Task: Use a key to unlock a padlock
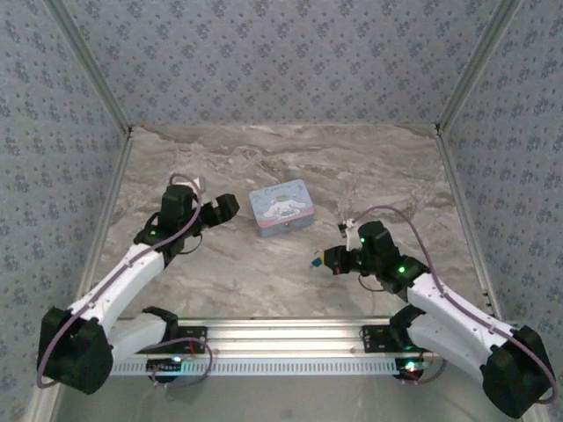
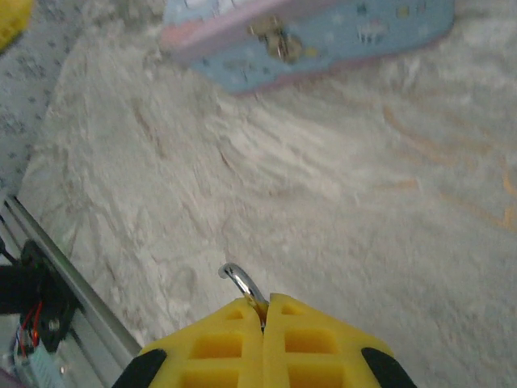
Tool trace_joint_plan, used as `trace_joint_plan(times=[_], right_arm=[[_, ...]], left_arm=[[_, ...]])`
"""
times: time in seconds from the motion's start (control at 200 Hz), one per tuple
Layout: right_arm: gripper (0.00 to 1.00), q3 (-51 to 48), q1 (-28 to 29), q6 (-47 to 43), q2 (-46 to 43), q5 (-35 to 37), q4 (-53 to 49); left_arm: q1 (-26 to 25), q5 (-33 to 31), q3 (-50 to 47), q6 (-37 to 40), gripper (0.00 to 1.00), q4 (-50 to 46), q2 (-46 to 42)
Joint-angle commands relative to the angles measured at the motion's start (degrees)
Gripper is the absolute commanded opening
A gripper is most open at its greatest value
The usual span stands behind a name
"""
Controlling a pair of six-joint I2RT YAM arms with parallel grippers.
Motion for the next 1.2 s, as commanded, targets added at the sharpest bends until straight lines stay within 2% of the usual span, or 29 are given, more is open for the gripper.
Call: trace_joint_plan(times=[0.0, 0.34, 1.049, 1.194], right_arm=[[0.00, 0.8, 1.0, 3.0, -0.3, -2.6, -8.9], [0.00, -1.4, 1.3, 4.5, 4.7, -4.3, -5.9], [0.00, -0.8, -3.1, 3.9, 19.9, -7.6, 4.2], [0.07, -1.0, -3.5, 4.3, 19.9, -7.1, 4.7]], left_arm=[[0.6, -2.9, -1.5, 2.1, 0.94, 2.1, -2.8], [0.9, -3.8, -2.3, 2.2, 0.96, 1.0, -4.4], [0.9, -2.9, -2.2, 1.7, 0.96, 0.7, -4.0], [0.9, -2.9, -2.2, 1.7, 0.96, 0.7, -4.0]])
